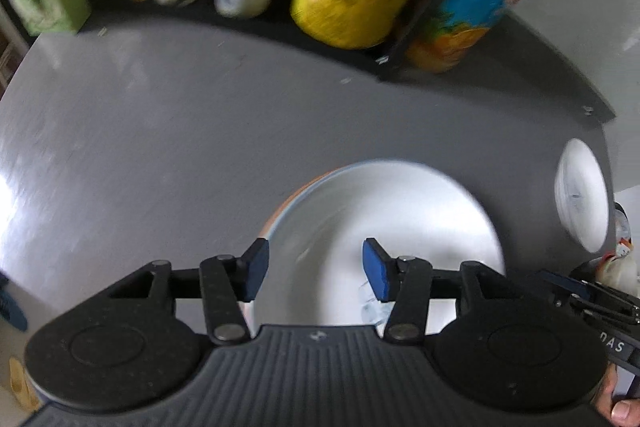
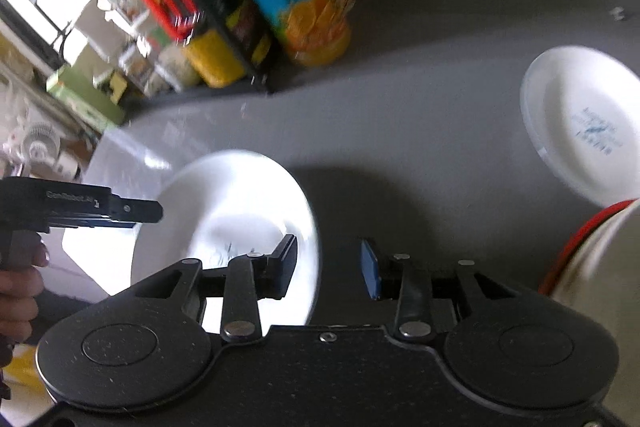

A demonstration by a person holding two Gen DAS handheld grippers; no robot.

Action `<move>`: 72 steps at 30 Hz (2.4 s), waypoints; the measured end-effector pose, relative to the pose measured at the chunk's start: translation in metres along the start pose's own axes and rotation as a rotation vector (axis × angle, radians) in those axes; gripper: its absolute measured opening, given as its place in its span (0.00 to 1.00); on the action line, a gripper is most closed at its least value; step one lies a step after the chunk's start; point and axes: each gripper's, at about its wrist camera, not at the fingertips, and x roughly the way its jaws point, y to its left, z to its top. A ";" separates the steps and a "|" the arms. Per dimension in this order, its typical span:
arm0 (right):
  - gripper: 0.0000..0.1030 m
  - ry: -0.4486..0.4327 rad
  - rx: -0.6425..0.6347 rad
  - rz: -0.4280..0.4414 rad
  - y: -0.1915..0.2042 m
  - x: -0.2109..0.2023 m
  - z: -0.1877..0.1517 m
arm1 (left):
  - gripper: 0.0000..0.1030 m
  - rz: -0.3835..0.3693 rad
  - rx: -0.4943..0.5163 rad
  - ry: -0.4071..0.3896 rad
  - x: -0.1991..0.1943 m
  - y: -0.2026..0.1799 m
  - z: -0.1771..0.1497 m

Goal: Organize plates and bowls
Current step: 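Move both grippers to the rim of the 'BAKERY' plate, then close the left and right grippers on the 'BAKERY' plate rim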

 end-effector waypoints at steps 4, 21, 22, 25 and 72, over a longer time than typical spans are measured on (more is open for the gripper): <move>0.35 -0.041 0.046 -0.021 -0.019 -0.015 0.007 | 0.52 -0.024 0.050 -0.010 0.002 -0.029 0.010; 0.44 -0.210 0.323 -0.085 -0.111 -0.086 -0.001 | 0.56 -0.141 0.246 0.013 0.027 -0.156 0.024; 0.44 -0.218 0.333 -0.083 -0.116 -0.089 -0.002 | 0.56 -0.149 0.255 0.013 0.027 -0.161 0.023; 0.45 -0.232 0.366 -0.110 -0.133 -0.096 -0.004 | 0.56 -0.159 0.278 0.013 0.031 -0.179 0.023; 0.28 -0.043 0.437 0.049 -0.304 -0.009 0.025 | 0.18 -0.182 0.052 0.070 0.148 -0.285 0.028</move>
